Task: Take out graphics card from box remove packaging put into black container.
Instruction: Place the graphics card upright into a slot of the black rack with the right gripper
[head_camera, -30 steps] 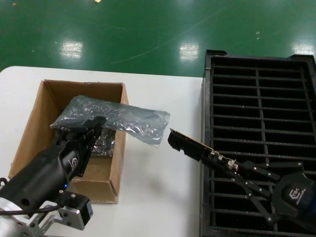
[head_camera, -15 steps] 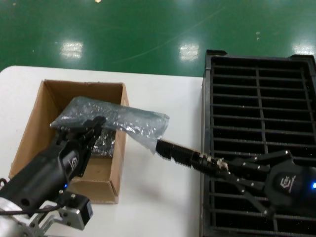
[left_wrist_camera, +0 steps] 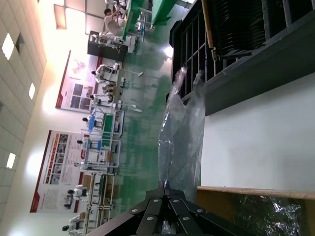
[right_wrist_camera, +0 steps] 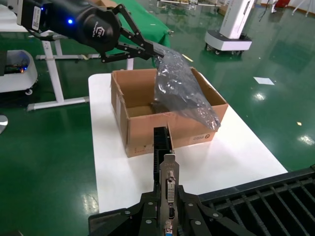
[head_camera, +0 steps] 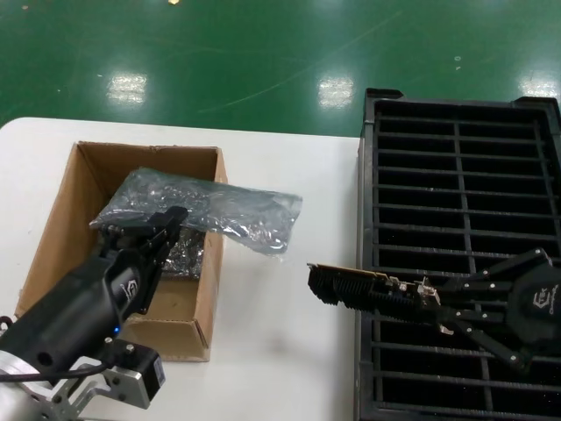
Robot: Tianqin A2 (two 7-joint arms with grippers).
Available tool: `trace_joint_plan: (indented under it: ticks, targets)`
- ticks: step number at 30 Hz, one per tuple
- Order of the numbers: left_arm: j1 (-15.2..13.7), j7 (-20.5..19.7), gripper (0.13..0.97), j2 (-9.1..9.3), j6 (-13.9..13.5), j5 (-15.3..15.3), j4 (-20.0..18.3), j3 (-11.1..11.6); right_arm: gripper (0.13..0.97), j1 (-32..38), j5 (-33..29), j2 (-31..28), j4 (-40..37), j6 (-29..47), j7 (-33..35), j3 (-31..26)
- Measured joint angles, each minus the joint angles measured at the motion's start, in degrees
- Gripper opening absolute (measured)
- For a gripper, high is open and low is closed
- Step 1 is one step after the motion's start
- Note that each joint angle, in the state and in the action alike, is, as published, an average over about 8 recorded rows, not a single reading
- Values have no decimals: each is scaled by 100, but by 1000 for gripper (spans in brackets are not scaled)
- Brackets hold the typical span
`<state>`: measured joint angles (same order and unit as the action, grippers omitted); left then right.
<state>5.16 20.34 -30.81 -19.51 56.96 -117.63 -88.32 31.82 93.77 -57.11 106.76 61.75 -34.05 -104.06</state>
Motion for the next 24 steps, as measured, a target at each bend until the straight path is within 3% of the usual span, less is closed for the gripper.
trace_joint_plan:
  ticks: [13,24]
  targets:
    - [0,0,140,-1,1,0,0,0,188,189,12,6,-115,167,-74,-72]
    - [0,1,140,-1,1,1,1,-1,188,1466,173,64,-983,1680,-326,-630]
